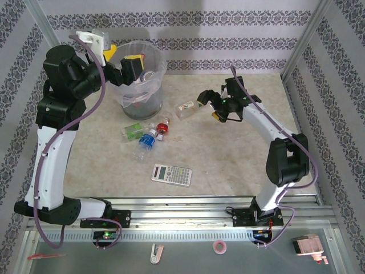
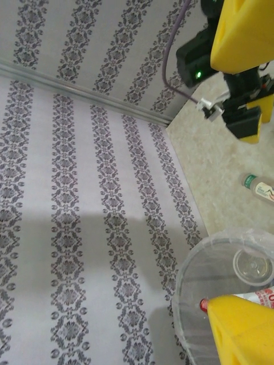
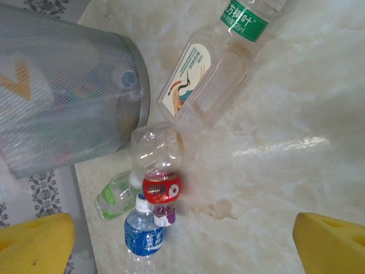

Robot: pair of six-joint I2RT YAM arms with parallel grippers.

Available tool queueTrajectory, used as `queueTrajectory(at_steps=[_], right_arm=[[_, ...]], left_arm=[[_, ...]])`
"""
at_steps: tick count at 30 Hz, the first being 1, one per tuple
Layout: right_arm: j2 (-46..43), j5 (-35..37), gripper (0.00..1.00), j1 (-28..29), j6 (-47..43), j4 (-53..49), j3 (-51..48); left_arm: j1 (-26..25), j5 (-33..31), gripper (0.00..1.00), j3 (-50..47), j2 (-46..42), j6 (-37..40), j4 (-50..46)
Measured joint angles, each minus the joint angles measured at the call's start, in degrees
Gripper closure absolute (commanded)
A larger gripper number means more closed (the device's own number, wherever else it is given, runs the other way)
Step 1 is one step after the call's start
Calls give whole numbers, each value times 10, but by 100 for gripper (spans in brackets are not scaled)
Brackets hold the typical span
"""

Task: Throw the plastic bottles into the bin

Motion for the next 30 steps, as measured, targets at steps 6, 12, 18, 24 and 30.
queueTrajectory(at_steps=[6,12,18,24,30], right_arm=[[65,3,2,3,33,0,48],[130,17,3,16,61,-3,97],[197,33,2,27,81,-18,159],[266,52,3,35,90,-51,236],[329,76,3,43,99,-101,325]], left_arm=[[-25,-12,0,-10,-6,10,0],[-50,-24,0,-18,-12,23,-3],[-58,-32,0,-24,-14,25,-5],[-62,-34,0,-35,-14,25,-5],[-63,-37,0,-45,-17,25,-5]])
